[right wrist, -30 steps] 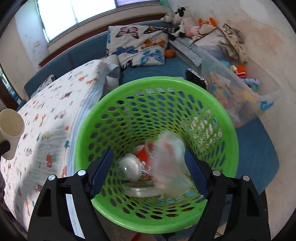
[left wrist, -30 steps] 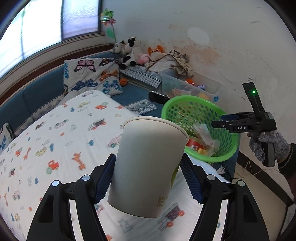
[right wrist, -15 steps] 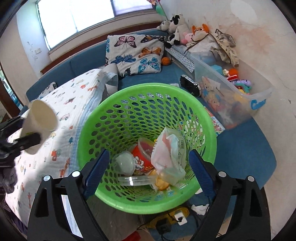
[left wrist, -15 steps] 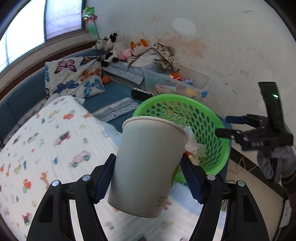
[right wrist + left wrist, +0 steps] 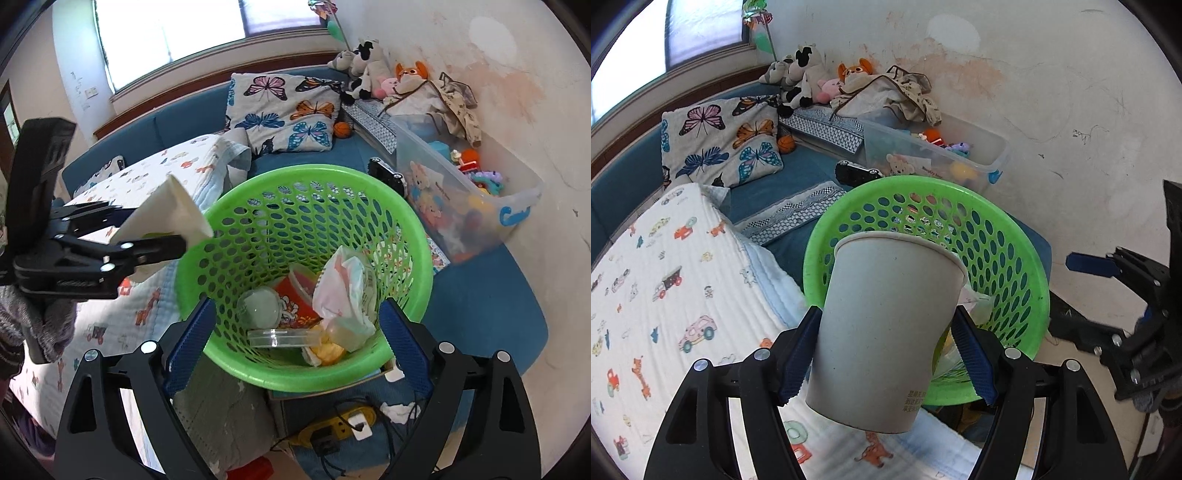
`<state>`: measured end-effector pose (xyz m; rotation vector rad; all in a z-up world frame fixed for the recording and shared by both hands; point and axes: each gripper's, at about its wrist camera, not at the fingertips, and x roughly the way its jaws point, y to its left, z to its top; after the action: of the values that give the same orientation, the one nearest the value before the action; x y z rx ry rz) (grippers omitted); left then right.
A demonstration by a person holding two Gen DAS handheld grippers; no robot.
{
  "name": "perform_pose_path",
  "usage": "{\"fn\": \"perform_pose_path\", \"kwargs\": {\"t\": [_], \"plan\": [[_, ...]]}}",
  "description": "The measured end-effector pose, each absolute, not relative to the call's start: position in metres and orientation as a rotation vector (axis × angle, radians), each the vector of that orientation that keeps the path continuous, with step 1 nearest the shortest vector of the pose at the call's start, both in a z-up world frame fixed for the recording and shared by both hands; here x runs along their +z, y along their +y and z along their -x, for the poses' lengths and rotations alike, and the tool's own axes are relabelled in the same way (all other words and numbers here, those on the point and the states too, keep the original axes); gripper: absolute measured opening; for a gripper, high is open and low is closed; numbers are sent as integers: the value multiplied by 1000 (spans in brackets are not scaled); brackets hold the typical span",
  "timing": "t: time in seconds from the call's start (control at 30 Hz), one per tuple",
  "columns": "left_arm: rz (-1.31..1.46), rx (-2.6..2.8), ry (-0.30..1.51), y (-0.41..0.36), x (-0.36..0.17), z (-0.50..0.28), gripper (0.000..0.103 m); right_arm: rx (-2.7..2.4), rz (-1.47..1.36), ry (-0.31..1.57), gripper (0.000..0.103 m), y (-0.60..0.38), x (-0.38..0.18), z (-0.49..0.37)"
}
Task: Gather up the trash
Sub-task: 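Lower the paper cup into the basket and open the left gripper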
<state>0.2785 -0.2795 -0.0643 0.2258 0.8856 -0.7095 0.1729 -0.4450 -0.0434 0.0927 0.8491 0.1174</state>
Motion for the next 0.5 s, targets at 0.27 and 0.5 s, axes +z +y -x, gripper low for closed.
{"fn": "perform_pose_path", "kwargs": {"t": [0.27, 0.5], "plan": [[-195, -713, 914, -285, -70, -285, 71, 127, -108, 851, 89, -444, -46, -170], [-190, -720, 909, -287, -69, -282, 74, 131, -111, 849, 89, -442, -46, -167]]}}
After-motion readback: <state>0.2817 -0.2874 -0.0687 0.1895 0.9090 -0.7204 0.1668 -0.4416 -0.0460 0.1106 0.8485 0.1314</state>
